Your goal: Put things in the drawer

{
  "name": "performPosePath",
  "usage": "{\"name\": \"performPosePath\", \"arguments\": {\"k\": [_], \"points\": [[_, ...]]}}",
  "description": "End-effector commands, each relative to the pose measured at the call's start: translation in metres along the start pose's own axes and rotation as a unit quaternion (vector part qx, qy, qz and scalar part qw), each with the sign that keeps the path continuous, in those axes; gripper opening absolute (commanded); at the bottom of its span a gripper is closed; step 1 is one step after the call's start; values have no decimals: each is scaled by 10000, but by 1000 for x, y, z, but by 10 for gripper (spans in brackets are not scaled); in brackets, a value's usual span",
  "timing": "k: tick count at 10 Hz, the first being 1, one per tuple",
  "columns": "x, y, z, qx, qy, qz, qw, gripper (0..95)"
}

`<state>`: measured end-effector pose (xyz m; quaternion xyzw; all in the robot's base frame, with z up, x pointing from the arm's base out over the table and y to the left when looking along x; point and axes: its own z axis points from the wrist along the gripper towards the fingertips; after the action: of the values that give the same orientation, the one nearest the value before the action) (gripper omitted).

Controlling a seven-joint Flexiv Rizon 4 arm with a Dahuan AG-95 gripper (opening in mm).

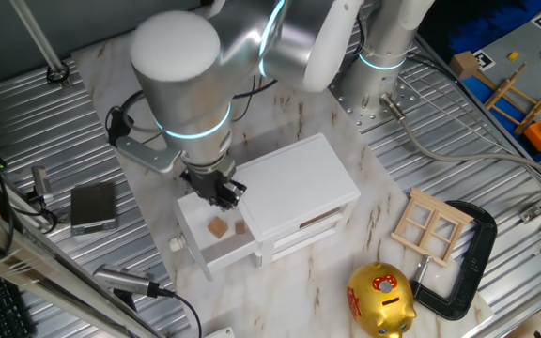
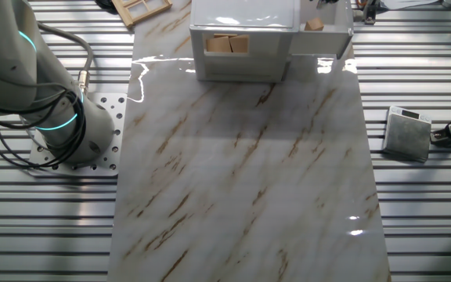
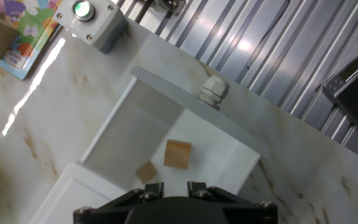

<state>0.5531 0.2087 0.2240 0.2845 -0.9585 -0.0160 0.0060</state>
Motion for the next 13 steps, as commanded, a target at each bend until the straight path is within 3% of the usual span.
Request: {"name": "performPosePath", "arguments": {"k": [1,3,4,5,13], "points": [[8,-7,-7,-30,1,-92,10000,190],[20,-15,-17,-47,-11,-105,9999,190],[29,-21,-24,-56,-9,-112,9999,0],[36,-25,-28,-62,7,-136,9999,0],[36,-25,-28,-15,16,-374,9993,0]]}}
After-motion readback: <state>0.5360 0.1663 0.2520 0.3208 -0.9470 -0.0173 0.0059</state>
